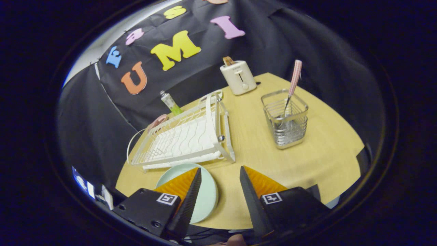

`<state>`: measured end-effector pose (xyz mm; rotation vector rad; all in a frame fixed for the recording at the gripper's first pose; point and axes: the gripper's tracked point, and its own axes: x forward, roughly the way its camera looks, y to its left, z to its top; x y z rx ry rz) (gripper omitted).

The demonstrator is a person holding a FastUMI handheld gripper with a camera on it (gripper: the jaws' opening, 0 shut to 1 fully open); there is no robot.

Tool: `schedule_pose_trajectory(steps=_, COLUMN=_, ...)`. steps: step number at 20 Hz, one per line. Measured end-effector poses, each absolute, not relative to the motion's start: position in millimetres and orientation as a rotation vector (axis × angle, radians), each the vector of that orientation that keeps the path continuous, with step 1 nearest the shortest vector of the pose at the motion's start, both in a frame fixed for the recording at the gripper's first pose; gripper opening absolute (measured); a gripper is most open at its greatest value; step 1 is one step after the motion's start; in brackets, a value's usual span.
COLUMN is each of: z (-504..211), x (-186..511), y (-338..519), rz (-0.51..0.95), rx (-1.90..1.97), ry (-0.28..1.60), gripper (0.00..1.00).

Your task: Take the plate from the dish rack, then take the spoon from the basket and place it into the plate.

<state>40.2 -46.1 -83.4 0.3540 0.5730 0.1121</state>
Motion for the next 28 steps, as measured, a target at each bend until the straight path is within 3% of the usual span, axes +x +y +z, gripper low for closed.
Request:
schedule_pose_trajectory(steps=6, z=-44.7, x=37.0, y=-117.0, rz=-0.016, rx=0.136, ry=0.33, gripper=0.92)
schedule_pose_trajectory(steps=11, z=-39.5, x=81.8, y=-186.0, rz=-0.106, rx=0.137, ry=0.261, gripper=0.92)
schedule_pose_trajectory(steps=16, z=-41.2, x=141.6, y=-210.3, rz=-0.066, rx=0.201, ry=0.253, gripper=0.91)
schedule_pose_trajectory(steps=24, z=-51.1, x=194.4, y=-207.1, rz=0.027, rx=0.267, ry=0.268, gripper=0.65)
schedule_pose_trajectory(steps=28, z=-42.2, x=189.5, y=-197.7, rz=0.049, rx=0.304, ry=0.257, gripper=0.29)
